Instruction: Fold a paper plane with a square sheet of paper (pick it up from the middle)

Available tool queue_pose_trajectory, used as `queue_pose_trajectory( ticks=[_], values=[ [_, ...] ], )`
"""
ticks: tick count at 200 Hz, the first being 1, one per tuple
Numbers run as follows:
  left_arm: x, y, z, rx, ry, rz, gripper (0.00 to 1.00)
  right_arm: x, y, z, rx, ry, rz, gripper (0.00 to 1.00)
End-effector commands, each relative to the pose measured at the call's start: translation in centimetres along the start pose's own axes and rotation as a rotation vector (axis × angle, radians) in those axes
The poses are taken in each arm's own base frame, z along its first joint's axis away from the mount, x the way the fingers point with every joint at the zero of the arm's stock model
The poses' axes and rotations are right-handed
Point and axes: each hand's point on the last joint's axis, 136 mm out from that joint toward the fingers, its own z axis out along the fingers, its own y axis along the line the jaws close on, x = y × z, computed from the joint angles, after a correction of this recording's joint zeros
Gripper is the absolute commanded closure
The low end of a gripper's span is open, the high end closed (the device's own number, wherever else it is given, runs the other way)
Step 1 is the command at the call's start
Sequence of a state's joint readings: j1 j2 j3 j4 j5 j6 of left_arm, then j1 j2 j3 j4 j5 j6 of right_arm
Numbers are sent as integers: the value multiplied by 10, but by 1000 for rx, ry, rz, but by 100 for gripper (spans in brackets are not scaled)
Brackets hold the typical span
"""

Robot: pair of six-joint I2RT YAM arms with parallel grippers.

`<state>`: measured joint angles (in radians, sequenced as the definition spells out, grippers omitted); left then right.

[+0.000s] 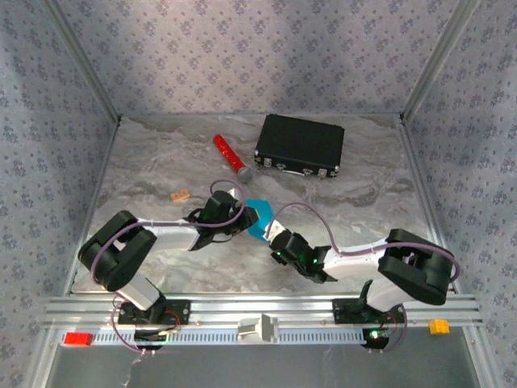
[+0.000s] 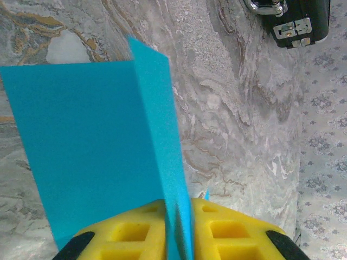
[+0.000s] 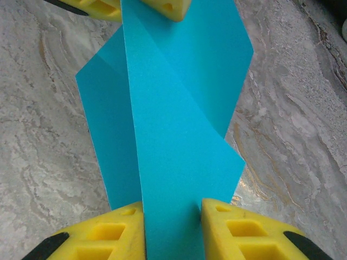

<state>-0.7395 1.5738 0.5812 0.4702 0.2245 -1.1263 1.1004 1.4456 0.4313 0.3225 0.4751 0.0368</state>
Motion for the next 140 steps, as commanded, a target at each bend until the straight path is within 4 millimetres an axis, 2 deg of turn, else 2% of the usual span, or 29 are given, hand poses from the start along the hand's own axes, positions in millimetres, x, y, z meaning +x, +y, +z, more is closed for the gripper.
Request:
queue_pose_trajectory(
  ticks=[1, 88, 140],
  values=[
    [-4, -6, 1, 17, 1, 18, 83, -11, 2, 1, 2, -18, 26, 68],
    [-4, -6, 2, 14, 2, 18, 85, -16, 1, 4, 12, -30, 41, 66],
    [-4, -6, 1, 15, 2, 18, 86, -10, -1, 4, 16, -14, 47, 72]
  ],
)
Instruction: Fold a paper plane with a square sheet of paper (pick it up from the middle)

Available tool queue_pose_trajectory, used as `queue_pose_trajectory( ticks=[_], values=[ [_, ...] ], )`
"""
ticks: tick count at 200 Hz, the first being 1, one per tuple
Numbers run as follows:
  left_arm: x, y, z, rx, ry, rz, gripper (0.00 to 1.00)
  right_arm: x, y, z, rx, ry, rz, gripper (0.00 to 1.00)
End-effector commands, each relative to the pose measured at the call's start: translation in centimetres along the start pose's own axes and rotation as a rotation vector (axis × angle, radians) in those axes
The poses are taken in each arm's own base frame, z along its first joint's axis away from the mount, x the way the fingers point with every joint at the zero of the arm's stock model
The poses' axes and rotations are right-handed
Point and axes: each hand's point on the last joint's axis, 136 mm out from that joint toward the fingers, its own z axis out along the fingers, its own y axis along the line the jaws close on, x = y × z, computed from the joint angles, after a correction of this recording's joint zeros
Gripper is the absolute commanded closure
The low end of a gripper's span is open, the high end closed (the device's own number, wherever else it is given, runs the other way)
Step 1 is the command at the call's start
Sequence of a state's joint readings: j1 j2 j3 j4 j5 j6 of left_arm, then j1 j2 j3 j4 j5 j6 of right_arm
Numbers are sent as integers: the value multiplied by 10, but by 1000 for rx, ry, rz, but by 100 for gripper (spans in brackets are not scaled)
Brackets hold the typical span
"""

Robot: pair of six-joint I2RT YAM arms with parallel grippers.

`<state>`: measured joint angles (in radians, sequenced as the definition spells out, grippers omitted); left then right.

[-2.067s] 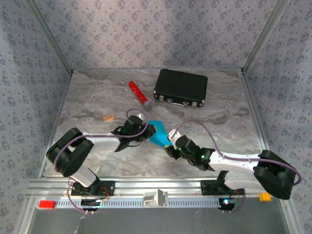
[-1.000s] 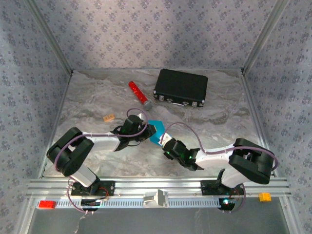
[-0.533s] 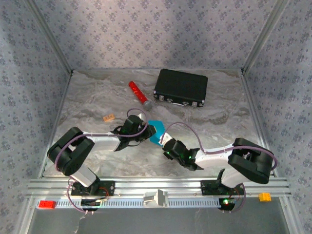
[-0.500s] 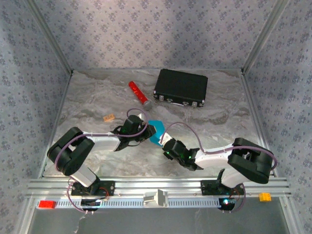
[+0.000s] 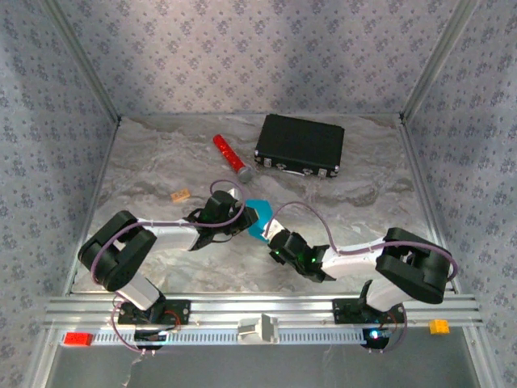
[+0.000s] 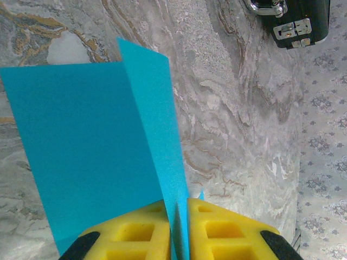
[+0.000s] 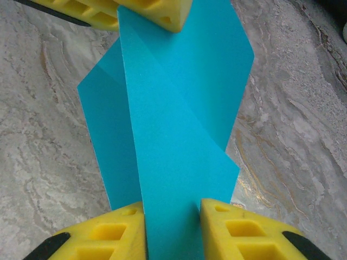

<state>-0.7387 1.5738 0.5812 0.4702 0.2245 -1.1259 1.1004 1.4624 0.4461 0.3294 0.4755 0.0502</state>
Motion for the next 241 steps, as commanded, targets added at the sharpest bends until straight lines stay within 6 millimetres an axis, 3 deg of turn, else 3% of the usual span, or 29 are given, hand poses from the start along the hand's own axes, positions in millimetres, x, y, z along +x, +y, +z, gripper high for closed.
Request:
queue_pose_trajectory(
  ticks=[1, 83, 145, 241],
  values=[
    [-4, -6, 2, 13, 3, 19, 86, -6, -2, 1, 15, -9, 33, 72],
    [-5, -4, 0, 7, -2, 16, 86, -7, 0, 1, -2, -1, 52, 80],
    [-5, -4, 1, 3, -2, 14, 88, -13, 2, 0, -17, -15, 68, 74],
    [-5, -3, 0, 1, -3, 14, 88, -7, 0, 2, -10, 6, 72, 82]
  ],
)
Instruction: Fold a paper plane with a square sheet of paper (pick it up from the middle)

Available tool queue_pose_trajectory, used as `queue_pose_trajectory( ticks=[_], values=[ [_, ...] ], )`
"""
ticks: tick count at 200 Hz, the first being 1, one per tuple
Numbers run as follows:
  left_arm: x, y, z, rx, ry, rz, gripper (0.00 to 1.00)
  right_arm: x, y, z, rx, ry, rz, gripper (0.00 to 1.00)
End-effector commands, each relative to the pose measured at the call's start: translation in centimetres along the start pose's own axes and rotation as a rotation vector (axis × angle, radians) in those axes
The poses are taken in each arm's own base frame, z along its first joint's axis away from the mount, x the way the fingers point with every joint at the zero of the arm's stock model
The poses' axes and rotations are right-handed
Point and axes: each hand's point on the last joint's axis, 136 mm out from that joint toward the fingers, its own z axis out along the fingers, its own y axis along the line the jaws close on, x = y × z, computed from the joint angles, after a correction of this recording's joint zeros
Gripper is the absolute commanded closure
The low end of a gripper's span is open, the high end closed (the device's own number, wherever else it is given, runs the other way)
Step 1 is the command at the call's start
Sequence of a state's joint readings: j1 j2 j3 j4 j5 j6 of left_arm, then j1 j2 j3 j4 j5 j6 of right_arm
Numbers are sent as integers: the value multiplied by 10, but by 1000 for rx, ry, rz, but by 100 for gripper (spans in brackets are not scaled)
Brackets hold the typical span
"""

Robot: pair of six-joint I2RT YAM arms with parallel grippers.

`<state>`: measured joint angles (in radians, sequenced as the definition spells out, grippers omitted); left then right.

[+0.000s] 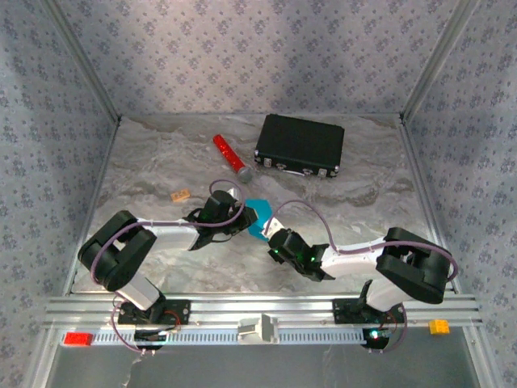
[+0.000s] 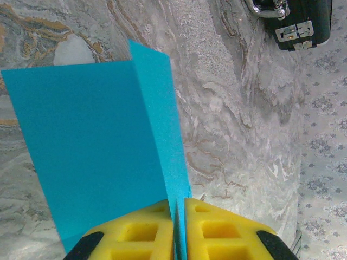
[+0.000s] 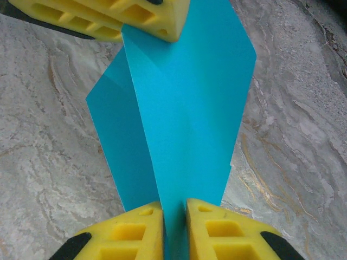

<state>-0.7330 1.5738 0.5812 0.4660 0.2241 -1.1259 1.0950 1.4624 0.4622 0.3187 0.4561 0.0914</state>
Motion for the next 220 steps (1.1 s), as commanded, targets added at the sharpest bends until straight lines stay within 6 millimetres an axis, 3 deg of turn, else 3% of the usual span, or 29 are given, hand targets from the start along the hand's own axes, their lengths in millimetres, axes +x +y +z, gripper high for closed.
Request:
queue_pose_trajectory(
  ticks=[1, 58, 94, 173, 220],
  values=[
    [-4, -5, 0, 7, 0, 19, 88, -2, -2, 1, 6, 7, 27, 82],
    [-6, -7, -4, 7, -10, 30, 86, 1, -4, 3, 12, 19, 59, 87],
    [-8, -5, -6, 2, -13, 29, 88, 0, -6, 3, 19, 18, 54, 78],
    [-8, -6, -6, 5, -11, 29, 88, 4, -6, 3, 15, 26, 38, 76],
    [-9, -6, -6, 8, -13, 28, 88, 3, -6, 4, 15, 21, 36, 85]
  ],
)
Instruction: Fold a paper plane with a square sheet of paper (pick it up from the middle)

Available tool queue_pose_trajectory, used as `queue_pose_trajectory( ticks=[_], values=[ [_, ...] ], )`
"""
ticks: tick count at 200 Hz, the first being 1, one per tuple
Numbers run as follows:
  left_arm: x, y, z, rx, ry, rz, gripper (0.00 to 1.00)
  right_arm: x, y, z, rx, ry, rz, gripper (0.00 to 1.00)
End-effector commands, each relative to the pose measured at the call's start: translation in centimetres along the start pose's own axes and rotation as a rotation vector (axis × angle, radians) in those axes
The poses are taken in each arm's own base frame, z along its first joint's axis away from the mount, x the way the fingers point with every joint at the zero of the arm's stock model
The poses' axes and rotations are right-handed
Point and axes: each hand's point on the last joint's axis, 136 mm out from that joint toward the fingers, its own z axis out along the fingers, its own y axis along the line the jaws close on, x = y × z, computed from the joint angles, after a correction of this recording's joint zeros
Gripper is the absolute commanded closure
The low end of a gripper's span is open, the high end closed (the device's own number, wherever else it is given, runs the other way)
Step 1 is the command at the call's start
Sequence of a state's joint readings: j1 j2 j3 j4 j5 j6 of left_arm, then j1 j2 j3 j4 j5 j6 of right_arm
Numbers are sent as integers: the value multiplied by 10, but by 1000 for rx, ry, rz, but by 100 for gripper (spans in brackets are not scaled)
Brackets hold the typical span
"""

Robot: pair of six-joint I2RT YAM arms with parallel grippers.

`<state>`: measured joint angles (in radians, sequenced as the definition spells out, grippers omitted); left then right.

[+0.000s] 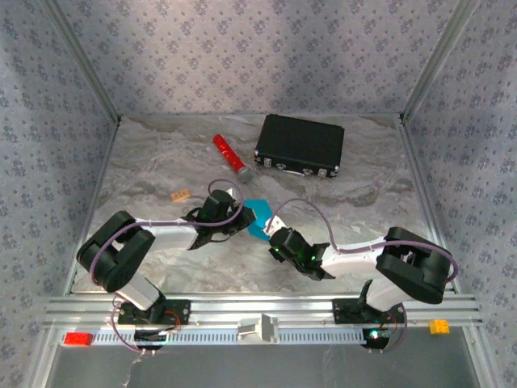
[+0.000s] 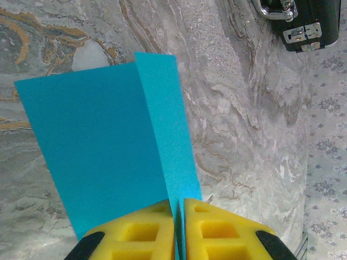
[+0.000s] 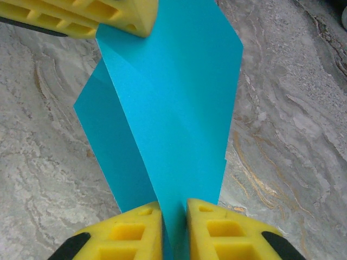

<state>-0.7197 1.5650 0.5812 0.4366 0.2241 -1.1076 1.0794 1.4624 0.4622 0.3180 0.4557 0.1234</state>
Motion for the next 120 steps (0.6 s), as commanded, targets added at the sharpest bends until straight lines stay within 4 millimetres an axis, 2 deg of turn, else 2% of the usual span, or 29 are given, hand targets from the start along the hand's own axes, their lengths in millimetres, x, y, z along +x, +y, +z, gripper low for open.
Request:
queue_pose_trajectory(
  ticks=[1, 22, 37, 74, 120],
  values=[
    [-6, -11, -4, 29, -12, 21, 88, 2, -1, 2, 4, 16, -4, 85],
    [-7, -13, -5, 32, -13, 24, 84, 2, -1, 2, 5, 16, 10, 90],
    [-8, -12, -6, 28, -19, 25, 77, 1, -1, 3, -3, 16, 30, 94],
    [-14, -11, -17, 8, -62, 33, 53, 2, 2, 5, -52, 17, 102, 98],
    [-21, -4, -32, -29, -112, 35, 47, 5, 3, 11, -115, 31, 218, 97]
  ],
)
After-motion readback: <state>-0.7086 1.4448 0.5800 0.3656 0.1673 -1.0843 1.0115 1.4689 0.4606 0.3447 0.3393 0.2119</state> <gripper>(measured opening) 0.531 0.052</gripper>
